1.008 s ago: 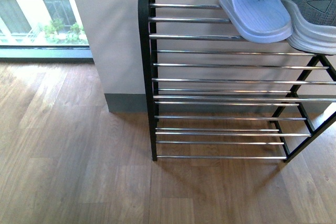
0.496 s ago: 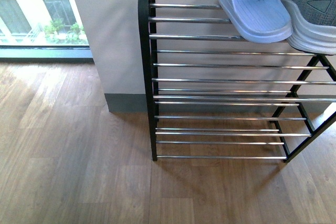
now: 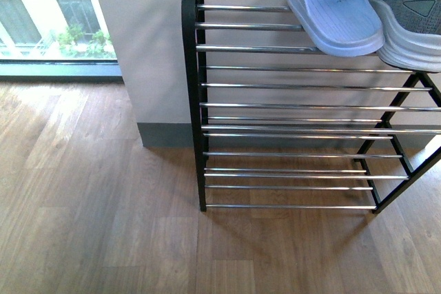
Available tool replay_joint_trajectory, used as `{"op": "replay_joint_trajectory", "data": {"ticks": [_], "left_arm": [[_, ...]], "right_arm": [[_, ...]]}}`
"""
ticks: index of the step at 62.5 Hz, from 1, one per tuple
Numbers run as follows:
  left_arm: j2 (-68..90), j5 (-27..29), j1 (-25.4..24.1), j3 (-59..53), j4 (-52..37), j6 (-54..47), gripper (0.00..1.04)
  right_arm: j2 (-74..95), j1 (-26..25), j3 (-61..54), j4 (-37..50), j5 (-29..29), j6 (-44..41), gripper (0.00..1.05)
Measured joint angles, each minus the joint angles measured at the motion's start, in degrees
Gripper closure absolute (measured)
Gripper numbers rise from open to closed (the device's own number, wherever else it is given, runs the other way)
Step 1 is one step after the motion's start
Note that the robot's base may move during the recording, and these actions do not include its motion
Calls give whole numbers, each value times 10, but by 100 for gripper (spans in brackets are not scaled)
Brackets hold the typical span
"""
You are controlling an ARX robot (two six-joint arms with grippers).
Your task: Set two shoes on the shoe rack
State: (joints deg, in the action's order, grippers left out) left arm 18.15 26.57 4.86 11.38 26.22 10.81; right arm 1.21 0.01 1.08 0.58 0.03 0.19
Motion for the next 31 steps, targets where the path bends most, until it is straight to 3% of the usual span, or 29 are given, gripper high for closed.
{"op": "replay_joint_trajectory", "data": {"ticks": [13, 31], "left_arm": [[0, 0, 0, 0, 0, 0, 103], [0, 0, 0, 0, 0, 0, 103]], "right_arm": [[-8, 0, 0, -4, 0, 0, 103], [-9, 0, 0, -4, -1, 0, 48]]}}
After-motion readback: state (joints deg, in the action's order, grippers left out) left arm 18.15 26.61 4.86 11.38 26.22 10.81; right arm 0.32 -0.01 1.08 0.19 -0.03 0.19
